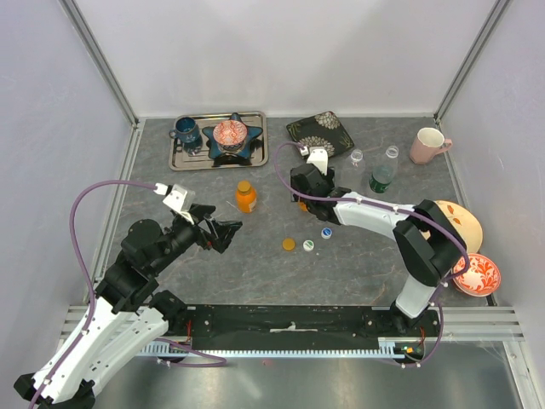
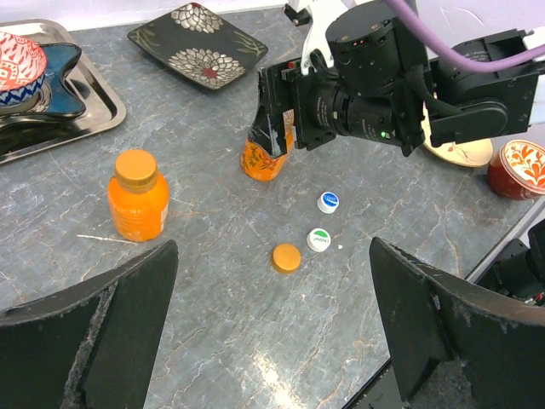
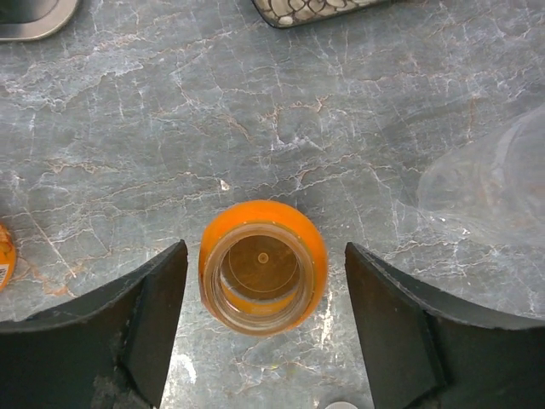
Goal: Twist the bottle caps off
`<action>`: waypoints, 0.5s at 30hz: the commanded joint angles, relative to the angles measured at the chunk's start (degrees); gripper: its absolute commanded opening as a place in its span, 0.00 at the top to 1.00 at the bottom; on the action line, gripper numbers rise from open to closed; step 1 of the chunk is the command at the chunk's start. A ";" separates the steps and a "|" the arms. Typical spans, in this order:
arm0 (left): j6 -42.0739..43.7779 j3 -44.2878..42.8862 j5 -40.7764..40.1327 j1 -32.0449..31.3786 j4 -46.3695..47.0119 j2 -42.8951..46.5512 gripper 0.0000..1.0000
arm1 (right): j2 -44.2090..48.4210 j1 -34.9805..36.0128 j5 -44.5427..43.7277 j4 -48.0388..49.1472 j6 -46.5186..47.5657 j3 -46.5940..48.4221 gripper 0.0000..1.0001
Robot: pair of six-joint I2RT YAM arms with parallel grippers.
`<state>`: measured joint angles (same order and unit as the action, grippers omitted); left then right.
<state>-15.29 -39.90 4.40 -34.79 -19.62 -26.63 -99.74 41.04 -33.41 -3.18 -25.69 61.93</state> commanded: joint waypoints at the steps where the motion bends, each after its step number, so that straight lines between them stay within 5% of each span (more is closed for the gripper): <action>1: 2.02 -0.62 0.52 0.07 1.07 -0.17 0.00 | 4.38 0.10 0.54 -1.21 0.73 3.10 0.18; 7: 2.02 -1.23 0.17 0.07 0.63 0.09 0.00 | 8.95 1.32 1.50 -2.62 2.31 7.94 0.13; 11: 1.84 -1.50 -2.90 0.07 0.54 0.70 0.01 | 10.37 4.57 15.23 0.10 5.38 12.23 0.14; 15: -0.35 -1.67 -16.22 0.07 -1.38 1.93 0.01 | 4.66 7.82 25.14 -2.00 7.40 18.83 0.15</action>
<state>-15.31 -39.90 1.04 -34.79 -19.92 -26.22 -91.26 45.69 -20.75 -5.67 -21.80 74.15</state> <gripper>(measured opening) 0.993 0.855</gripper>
